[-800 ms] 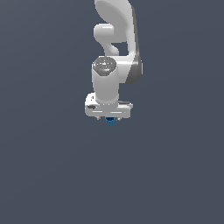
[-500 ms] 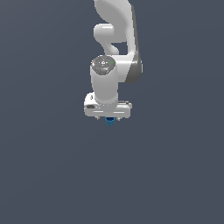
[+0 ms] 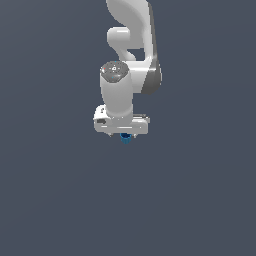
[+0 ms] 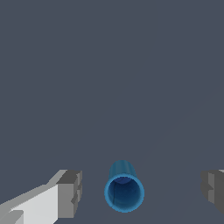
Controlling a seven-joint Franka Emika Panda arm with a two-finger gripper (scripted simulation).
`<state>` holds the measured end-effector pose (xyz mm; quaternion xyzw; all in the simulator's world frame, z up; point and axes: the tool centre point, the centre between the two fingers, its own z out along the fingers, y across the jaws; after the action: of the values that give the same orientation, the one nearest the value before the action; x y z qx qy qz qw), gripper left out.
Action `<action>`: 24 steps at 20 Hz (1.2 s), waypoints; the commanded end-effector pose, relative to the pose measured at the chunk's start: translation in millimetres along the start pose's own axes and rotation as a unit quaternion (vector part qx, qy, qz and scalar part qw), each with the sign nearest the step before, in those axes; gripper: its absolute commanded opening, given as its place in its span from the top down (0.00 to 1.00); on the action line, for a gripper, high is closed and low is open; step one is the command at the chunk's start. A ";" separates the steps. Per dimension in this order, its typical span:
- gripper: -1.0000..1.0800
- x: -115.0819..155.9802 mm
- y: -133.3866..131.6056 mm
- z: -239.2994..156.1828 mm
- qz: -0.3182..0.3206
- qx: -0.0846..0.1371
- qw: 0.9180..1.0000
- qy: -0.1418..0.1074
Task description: Pick up the object and move it to a goal position.
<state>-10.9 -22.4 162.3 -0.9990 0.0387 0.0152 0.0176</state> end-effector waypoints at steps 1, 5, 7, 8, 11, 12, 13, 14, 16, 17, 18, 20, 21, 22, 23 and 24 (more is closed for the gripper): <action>0.04 -2.5 -0.2 3.3 -0.002 -0.001 1.000 0.000; 0.04 -10.5 -0.5 13.3 -0.008 -0.003 1.000 0.002; 0.04 -16.4 -0.7 20.0 -0.012 -0.005 1.000 0.004; 0.04 -19.8 -0.8 23.9 -0.014 -0.006 1.000 0.004; 0.04 -32.2 -1.2 36.9 -0.023 -0.009 1.000 0.007; 0.04 -37.1 -1.4 41.7 -0.026 -0.010 1.000 0.008; 0.04 -41.9 -1.5 46.2 -0.029 -0.011 0.999 0.009; 0.04 -46.4 -1.7 50.3 -0.032 -0.012 0.999 0.010; 0.04 -54.7 -1.9 57.5 -0.038 -0.014 0.999 0.011; 0.04 -58.4 -2.1 60.5 -0.040 -0.015 0.999 0.012; 0.04 -61.7 -2.2 63.3 -0.042 -0.015 0.999 0.012; 0.04 -67.5 -2.4 67.8 -0.046 -0.016 0.999 0.013; 0.04 -69.8 -2.4 69.6 -0.048 -0.017 0.999 0.014; 0.04 -71.8 -2.5 71.1 -0.049 -0.017 0.999 0.014; 0.04 -73.5 -2.5 72.4 -0.050 -0.017 0.998 0.014; 0.04 -74.8 -2.6 73.3 -0.051 -0.018 0.998 0.015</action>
<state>-84.7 -11.7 93.3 -0.9999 -0.0103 0.0012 0.0007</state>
